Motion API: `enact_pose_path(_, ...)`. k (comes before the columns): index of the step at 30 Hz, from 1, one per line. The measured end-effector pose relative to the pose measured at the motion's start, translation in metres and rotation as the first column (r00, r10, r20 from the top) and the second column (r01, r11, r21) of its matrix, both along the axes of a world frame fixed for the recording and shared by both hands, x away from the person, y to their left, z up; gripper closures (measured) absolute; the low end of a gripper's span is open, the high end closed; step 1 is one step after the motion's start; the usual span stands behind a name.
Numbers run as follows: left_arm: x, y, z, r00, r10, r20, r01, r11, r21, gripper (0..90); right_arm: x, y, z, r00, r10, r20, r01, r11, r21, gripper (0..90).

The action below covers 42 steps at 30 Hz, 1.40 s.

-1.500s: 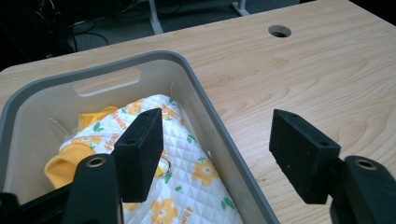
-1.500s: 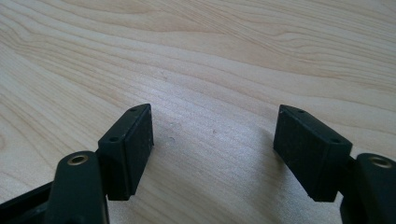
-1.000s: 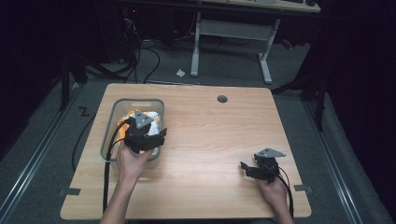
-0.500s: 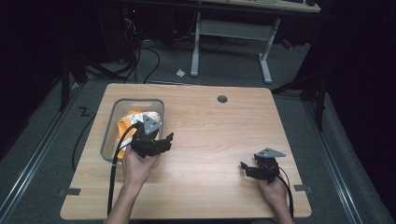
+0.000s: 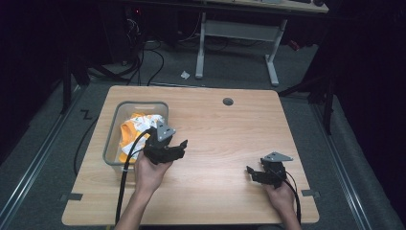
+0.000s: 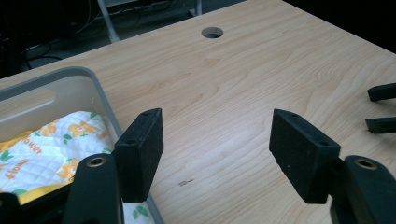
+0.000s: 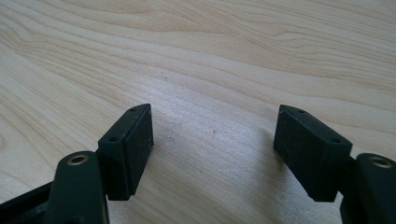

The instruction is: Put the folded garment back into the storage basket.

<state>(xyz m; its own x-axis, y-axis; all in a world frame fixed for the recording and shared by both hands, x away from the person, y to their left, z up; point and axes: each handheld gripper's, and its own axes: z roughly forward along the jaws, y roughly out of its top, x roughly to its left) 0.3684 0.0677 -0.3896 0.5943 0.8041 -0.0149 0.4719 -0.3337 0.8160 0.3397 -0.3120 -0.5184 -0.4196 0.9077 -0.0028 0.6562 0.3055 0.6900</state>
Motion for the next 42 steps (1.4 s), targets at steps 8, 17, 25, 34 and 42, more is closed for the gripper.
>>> enact_pose_path(8,-0.001,-0.010,-0.005,0.9996,-0.024,-0.011,0.024,0.9993,-0.027,35.6,0.000,0.000,0.000,1.0000,0.000,0.000,0.000,1.000,0.000,28.8)
enact_pose_path(17,-0.003,-0.020,-0.013,0.9988,-0.044,-0.023,0.043,0.9981,-0.045,35.6,0.000,0.000,0.000,1.0000,0.000,0.000,0.000,1.000,0.000,28.8)
enact_pose_path(25,-0.004,-0.025,-0.022,0.9967,-0.064,-0.051,0.061,0.9966,-0.056,35.5,0.000,0.000,0.000,1.0000,0.000,0.000,0.000,1.000,0.000,28.8)
enact_pose_path(34,-0.005,-0.031,-0.033,0.9939,-0.080,-0.075,0.075,0.9943,-0.076,35.3,0.000,0.000,0.000,1.0000,0.000,0.000,0.000,1.000,0.000,28.8)
enact_pose_path(42,-0.006,-0.034,-0.042,0.9922,-0.083,-0.094,0.074,0.9928,-0.095,35.3,0.000,0.000,0.000,1.0000,0.000,0.000,0.000,1.000,0.000,28.8)
